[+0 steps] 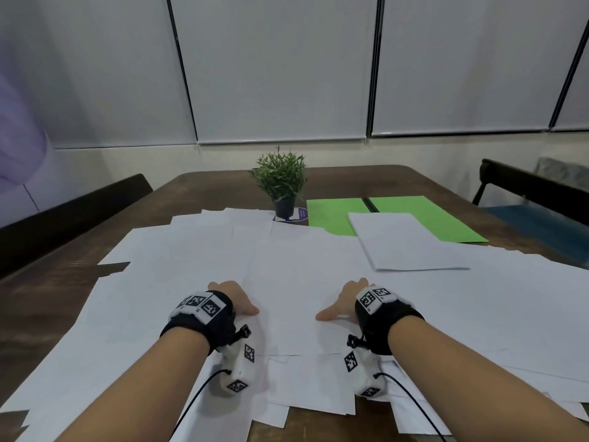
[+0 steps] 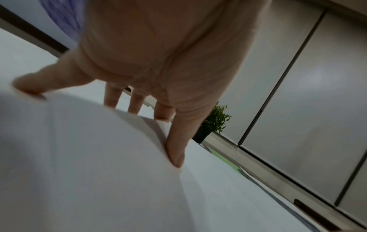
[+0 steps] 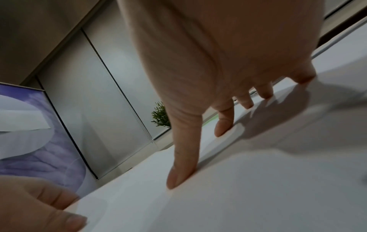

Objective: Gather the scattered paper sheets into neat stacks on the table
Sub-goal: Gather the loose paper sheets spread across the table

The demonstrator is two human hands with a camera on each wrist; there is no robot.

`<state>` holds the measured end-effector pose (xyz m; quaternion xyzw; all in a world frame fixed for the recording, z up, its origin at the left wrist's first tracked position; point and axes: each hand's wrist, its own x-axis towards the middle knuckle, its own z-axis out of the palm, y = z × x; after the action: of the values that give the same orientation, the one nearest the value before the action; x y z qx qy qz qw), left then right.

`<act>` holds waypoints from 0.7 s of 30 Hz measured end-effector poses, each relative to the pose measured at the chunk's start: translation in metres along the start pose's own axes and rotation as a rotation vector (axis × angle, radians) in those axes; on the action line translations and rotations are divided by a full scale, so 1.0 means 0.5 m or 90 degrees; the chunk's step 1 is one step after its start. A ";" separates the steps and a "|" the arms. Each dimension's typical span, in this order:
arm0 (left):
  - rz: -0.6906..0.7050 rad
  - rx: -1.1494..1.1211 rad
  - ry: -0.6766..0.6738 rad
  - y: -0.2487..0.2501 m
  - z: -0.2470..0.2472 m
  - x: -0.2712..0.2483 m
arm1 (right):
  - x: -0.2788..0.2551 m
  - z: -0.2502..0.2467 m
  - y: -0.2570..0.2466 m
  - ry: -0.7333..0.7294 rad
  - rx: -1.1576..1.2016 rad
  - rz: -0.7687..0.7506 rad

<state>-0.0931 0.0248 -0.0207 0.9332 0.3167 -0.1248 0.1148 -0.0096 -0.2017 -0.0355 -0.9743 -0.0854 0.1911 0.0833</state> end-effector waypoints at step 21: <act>0.205 -0.664 0.039 -0.009 -0.069 -0.046 | 0.034 -0.035 0.002 0.121 0.549 -0.068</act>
<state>-0.1083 0.0254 0.0180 0.7923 0.1930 0.0956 0.5708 0.0126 -0.2017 -0.0258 -0.8581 -0.0400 0.1144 0.4990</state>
